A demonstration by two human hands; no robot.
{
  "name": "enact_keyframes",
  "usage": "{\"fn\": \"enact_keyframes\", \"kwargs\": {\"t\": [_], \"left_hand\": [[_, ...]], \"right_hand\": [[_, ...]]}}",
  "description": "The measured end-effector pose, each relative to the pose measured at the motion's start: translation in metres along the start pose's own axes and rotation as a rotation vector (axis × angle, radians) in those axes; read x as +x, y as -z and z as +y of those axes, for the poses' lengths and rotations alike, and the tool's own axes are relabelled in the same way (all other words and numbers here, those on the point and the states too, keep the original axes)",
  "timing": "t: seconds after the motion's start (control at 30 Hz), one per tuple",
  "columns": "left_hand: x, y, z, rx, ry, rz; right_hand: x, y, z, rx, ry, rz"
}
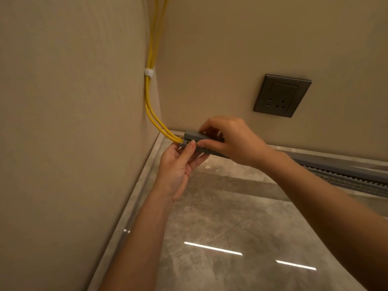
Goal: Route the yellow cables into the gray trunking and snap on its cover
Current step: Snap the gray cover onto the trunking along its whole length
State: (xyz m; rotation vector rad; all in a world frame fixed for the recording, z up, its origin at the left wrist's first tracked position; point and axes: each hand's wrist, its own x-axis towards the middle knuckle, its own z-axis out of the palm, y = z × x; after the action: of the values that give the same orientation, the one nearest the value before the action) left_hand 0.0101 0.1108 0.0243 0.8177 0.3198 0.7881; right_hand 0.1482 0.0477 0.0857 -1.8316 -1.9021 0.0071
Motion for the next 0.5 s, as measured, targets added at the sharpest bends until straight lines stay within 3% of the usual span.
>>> {"fn": "enact_keyframes", "kwargs": {"t": [0.2,0.37,0.5], "left_hand": [[-0.002,0.002,0.002,-0.013,-0.013,-0.001],[-0.001,-0.001,0.004,-0.034,-0.016,-0.014],[-0.001,-0.002,0.006,-0.031,-0.007,-0.019]], "right_hand": [[0.01,0.006,0.0,0.295,-0.199,-0.11],[0.016,0.014,0.0,0.392,-0.244,-0.209],[0.014,0.013,-0.003,0.428,-0.249,-0.166]]}}
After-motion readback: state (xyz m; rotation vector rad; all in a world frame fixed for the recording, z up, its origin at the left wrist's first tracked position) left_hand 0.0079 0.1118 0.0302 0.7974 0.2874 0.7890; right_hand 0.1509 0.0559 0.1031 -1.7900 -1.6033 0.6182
